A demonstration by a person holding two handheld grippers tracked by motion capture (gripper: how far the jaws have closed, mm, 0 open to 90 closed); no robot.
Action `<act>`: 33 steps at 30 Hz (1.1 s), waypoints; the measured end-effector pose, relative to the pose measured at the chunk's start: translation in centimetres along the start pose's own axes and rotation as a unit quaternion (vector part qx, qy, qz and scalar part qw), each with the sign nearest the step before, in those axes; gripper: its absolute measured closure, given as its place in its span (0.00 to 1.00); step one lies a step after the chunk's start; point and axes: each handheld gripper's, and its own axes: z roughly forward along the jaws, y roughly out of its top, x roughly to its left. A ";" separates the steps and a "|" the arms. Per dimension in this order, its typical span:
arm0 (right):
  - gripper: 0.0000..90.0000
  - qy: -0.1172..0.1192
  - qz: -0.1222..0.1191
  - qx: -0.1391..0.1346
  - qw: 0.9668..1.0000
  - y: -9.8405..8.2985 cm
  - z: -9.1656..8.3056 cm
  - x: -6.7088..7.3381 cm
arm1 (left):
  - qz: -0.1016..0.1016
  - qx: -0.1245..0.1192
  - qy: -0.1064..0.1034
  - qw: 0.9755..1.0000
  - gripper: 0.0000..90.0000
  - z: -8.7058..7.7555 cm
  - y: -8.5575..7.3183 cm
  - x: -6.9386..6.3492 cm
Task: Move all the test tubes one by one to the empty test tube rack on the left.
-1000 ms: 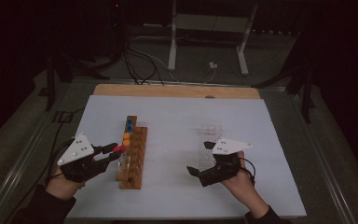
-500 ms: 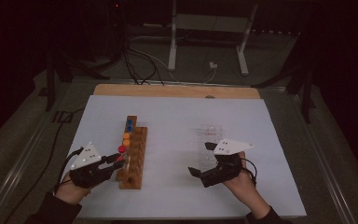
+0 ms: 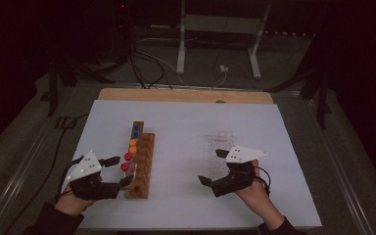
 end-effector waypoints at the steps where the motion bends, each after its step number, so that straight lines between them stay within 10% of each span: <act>1: 0.00 0.000 -0.001 0.000 1.000 0.0 0.0 0.0 | -0.005 -0.004 -0.003 1.000 0.18 -0.2 0.0 0.0; 5: 0.00 -0.006 -0.005 -0.004 1.000 -0.1 -0.2 0.0 | -0.012 -0.012 -0.029 0.999 0.02 -0.7 -0.4 0.6; 33: 0.00 -0.021 -0.008 -0.005 1.000 -0.8 -0.4 -0.5 | -0.001 0.002 -0.047 0.999 0.01 0.6 -7.4 1.9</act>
